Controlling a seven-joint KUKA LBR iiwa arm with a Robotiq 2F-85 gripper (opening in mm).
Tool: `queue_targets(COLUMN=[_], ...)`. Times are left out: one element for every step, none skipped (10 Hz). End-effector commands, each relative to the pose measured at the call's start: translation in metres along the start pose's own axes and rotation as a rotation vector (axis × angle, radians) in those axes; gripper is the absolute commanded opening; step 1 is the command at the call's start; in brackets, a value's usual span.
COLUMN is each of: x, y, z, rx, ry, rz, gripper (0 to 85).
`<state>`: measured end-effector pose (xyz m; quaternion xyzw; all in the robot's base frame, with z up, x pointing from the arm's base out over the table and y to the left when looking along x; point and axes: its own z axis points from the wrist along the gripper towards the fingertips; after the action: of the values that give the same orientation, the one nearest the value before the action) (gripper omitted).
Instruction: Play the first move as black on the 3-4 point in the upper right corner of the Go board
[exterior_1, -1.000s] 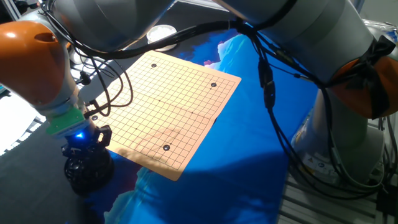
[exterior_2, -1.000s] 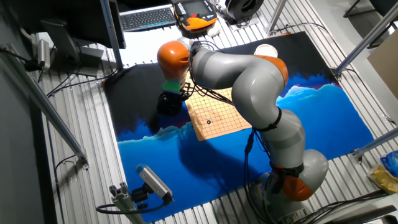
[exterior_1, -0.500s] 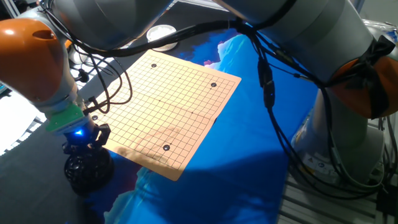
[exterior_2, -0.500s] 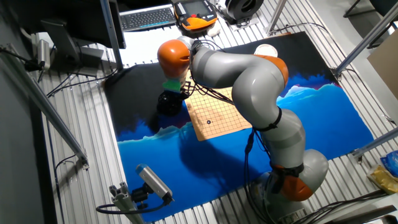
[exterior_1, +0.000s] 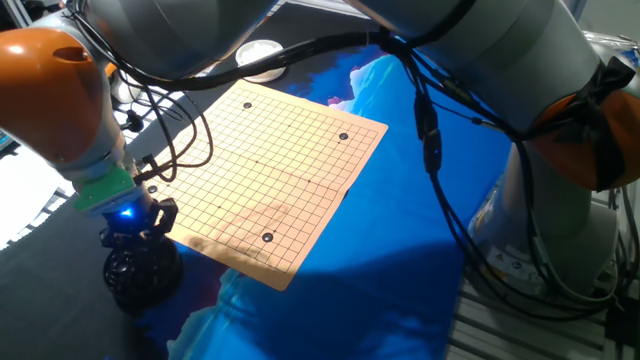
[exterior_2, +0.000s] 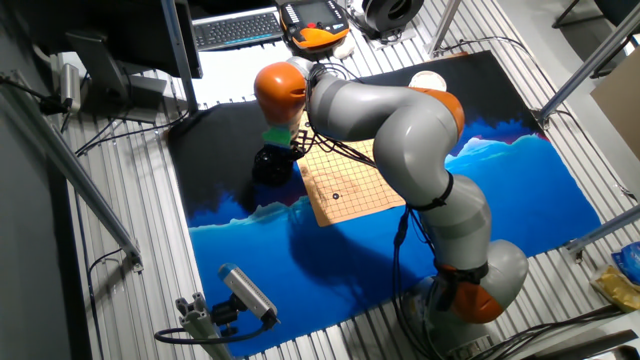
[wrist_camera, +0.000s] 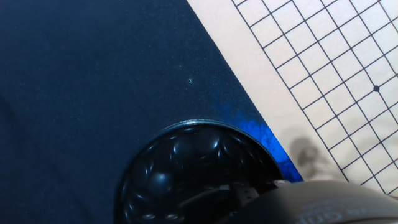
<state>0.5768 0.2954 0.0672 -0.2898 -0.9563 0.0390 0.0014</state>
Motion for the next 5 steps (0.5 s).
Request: queue_targets(x=[0.0003,0.0006,0.0005,0.0008,0.0014], y=[0.0002,0.0007,0.0013,0.0021,0.0028], z=[0.0002,0.0011,0.0026,0.0048,0.0067], rx=[0.003,0.003,0.002,0.0,-0.003], ry=[-0.003,-0.004,-0.006,-0.009,-0.01], rz=[0.003,0.003,0.006,0.006,0.006], gripper=[34.0,34.0,34.0,34.0,34.0])
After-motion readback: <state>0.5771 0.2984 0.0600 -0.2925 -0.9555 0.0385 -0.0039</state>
